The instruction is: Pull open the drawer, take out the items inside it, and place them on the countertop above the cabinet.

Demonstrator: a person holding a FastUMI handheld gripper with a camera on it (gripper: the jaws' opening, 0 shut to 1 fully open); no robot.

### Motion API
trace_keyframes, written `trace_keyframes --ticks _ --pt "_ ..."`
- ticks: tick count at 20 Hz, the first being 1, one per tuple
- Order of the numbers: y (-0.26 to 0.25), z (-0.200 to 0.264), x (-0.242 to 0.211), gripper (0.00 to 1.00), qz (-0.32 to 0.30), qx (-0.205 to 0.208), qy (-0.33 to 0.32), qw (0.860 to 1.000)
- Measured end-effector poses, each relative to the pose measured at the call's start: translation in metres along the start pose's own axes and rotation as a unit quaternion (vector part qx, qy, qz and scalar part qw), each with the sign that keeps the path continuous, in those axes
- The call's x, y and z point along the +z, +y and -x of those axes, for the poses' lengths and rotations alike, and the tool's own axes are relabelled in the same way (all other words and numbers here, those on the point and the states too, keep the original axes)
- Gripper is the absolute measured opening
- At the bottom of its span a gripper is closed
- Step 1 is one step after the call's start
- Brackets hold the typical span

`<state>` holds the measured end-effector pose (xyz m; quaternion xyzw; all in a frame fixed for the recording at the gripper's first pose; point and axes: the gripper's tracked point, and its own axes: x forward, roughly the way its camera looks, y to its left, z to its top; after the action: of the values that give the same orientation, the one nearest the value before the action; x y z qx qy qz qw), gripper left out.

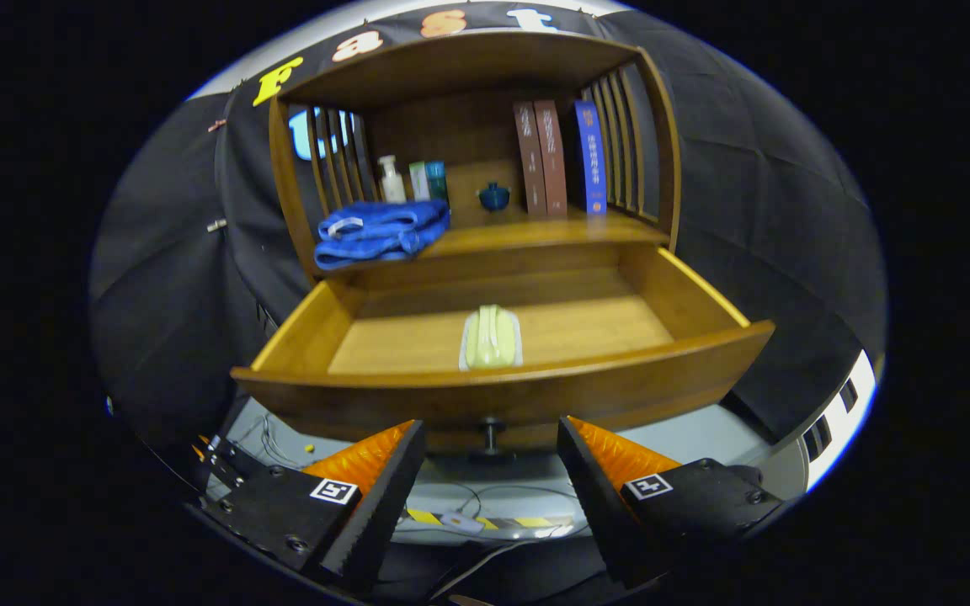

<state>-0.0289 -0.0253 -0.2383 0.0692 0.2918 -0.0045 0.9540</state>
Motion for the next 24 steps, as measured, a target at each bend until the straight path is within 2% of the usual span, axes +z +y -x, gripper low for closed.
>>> trace_keyframes --ticks 4,7,10,12,15,18,21,23,24 --pt "0.004 -0.006 0.064 0.99 -0.021 0.023 -0.038 0.999" --pt "-0.003 -0.039 0.087 0.99 -0.014 0.012 -0.016 1.000" --pt "0.002 -0.086 0.079 0.99 0.015 0.003 0.048 0.999" --pt "0.011 -0.112 0.071 0.99 0.015 0.017 0.097 0.995" --pt "0.013 -0.154 0.054 0.98 0.009 0.011 0.150 0.989" --pt "0.004 -0.179 0.039 0.86 0.016 -0.010 0.206 0.978" --pt "0.004 -0.194 0.020 0.86 0.017 -0.006 0.254 0.967" --pt "0.001 -0.202 0.009 0.74 0.019 -0.012 0.273 0.962" --pt "0.000 -0.202 0.003 0.73 0.021 -0.014 0.285 0.958"
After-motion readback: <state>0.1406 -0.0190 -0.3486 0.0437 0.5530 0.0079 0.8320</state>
